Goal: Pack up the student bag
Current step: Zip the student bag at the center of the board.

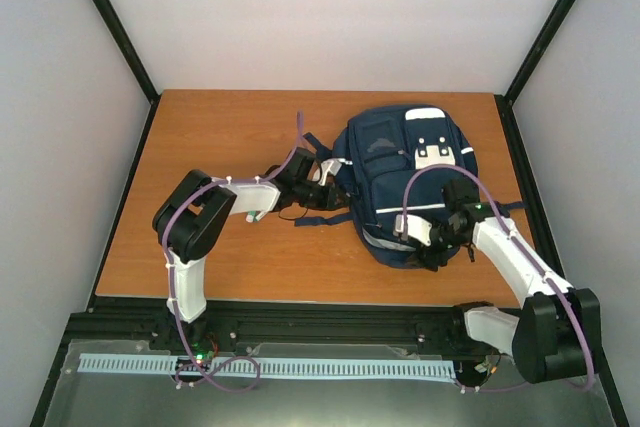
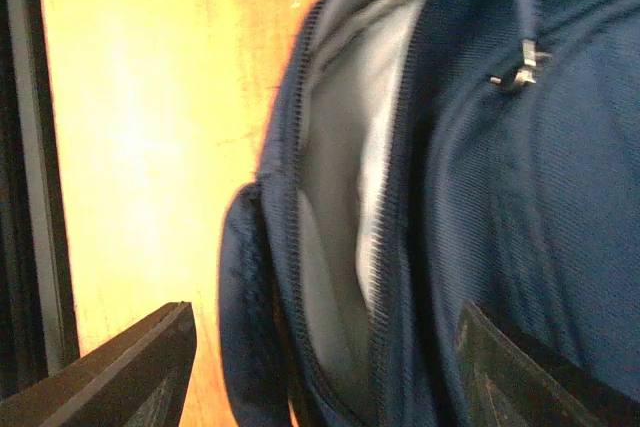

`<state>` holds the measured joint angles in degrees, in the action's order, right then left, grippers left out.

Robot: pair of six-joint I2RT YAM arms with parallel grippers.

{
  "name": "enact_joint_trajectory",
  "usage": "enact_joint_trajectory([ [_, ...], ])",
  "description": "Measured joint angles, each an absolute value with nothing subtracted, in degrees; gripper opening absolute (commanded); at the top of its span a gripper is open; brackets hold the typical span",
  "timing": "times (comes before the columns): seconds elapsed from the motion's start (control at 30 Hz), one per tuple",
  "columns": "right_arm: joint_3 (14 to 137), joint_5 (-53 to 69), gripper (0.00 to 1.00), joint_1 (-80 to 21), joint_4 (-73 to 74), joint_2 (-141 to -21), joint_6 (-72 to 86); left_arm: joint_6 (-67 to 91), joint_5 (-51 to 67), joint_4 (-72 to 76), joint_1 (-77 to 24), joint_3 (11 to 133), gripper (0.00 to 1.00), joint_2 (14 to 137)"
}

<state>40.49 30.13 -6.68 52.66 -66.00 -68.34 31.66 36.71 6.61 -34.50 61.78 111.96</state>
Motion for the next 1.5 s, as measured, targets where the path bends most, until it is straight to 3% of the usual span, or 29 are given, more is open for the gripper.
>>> enact_joint_trajectory([
  [0.23, 37.2, 25.5, 0.67, -15.1, 48.2, -66.3, -67.4, 31.5, 36.7, 6.6, -34.5, 61.4, 0.01, 111.9],
  [0.43, 35.8, 20.6, 0.25, -20.5, 41.8, -69.3, -61.4, 31.5, 36.5, 7.8, -34.5, 57.9, 0.02, 111.2],
  [0.57, 36.6, 19.3, 0.14, -22.1, 40.0, -71.6, -57.1, 31.6, 36.3, 9.5, -34.5, 55.4, 0.02, 110.5],
  [0.73, 39.6, 18.9, 0.08, -26.2, 38.9, -75.5, -52.1, 31.9, 36.2, 10.7, -35.8, 51.6, 0.02, 107.4],
  [1.1, 46.6, 19.9, 0.08, -28.6, 38.9, -83.9, -41.7, 35.4, 33.4, 12.8, -43.6, 45.4, 0.02, 101.3],
  [1.37, 47.4, 19.7, 0.09, -22.6, 41.9, -83.7, -40.7, 42.7, 29.1, 20.1, -51.3, 46.9, 0.02, 103.1],
  [1.43, 47.4, 19.6, 0.09, -18.2, 43.5, -83.0, -42.4, 43.9, 28.3, 21.5, -53.1, 50.2, 0.07, 106.2],
  [1.5, 47.2, 18.7, 0.09, -13.8, 44.6, -81.9, -44.6, 45.0, 27.9, 22.5, -54.6, 54.6, 0.22, 110.1],
])
